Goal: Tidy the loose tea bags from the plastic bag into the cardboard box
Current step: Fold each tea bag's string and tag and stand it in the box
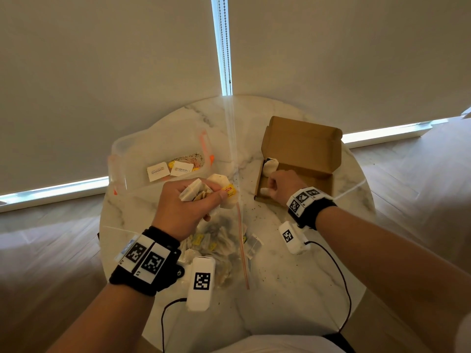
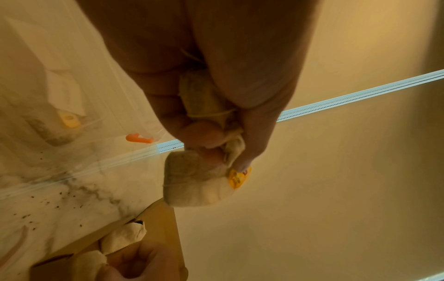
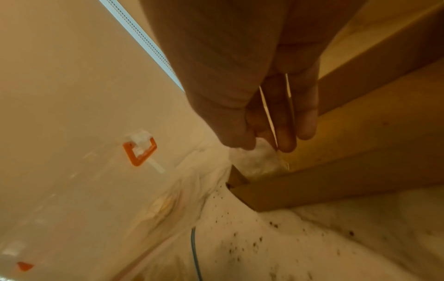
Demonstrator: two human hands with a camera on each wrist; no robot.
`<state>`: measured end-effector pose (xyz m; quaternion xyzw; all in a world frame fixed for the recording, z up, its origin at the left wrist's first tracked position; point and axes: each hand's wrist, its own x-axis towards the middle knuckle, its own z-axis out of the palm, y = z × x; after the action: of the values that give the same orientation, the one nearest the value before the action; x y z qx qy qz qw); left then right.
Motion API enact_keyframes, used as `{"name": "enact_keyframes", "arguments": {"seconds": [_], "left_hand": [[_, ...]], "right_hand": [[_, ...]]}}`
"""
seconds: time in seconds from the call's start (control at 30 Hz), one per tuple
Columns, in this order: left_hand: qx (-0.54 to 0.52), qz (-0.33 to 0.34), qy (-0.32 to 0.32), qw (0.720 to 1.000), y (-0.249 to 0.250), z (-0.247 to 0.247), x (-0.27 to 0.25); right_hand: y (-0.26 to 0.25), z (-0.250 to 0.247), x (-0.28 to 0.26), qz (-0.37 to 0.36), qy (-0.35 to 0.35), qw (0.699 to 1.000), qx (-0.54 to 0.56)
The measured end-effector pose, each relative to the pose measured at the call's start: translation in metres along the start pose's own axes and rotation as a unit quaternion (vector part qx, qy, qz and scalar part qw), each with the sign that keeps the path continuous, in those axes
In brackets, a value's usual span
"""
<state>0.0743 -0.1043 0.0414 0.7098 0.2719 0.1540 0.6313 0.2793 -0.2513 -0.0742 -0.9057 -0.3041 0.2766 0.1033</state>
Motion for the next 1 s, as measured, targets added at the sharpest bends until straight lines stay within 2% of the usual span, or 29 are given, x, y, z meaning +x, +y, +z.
{"name": "enact_keyframes", "arguments": {"seconds": [0.23, 0.53, 0.6, 0.67, 0.77, 0.83, 0.87, 1.0], "left_hand": [[0.010, -0.004, 0.002, 1.000, -0.001, -0.001, -0.002], [0.014, -0.009, -0.003, 1.000, -0.001, 0.001, -0.001], [0.013, -0.012, -0.003, 1.000, 0.000, 0.001, -0.001], [0.011, -0.015, -0.004, 1.000, 0.000, 0.001, -0.001], [0.004, -0.016, -0.005, 1.000, 0.001, 0.002, -0.001], [0.000, -0.014, -0.007, 1.000, 0.002, 0.002, -0.002], [-0.002, -0.009, -0.007, 1.000, 0.003, 0.002, -0.003], [-0.006, 0.012, -0.007, 1.000, 0.008, 0.002, -0.009]], "right_hand": [[0.000, 0.017, -0.001, -0.022, -0.026, 0.999, -0.010], [0.004, 0.001, -0.007, -0.032, -0.047, 0.998, 0.007], [-0.003, -0.012, -0.012, -0.056, -0.013, 0.998, 0.024], [-0.018, -0.028, -0.025, -0.100, 0.042, 0.989, 0.103], [-0.055, -0.059, -0.061, -0.211, 0.124, 0.936, 0.253], [-0.073, -0.074, -0.083, -0.278, 0.126, 0.903, 0.302], [-0.079, -0.077, -0.091, -0.295, 0.112, 0.898, 0.307], [-0.088, -0.075, -0.103, -0.298, 0.071, 0.910, 0.281]]}}
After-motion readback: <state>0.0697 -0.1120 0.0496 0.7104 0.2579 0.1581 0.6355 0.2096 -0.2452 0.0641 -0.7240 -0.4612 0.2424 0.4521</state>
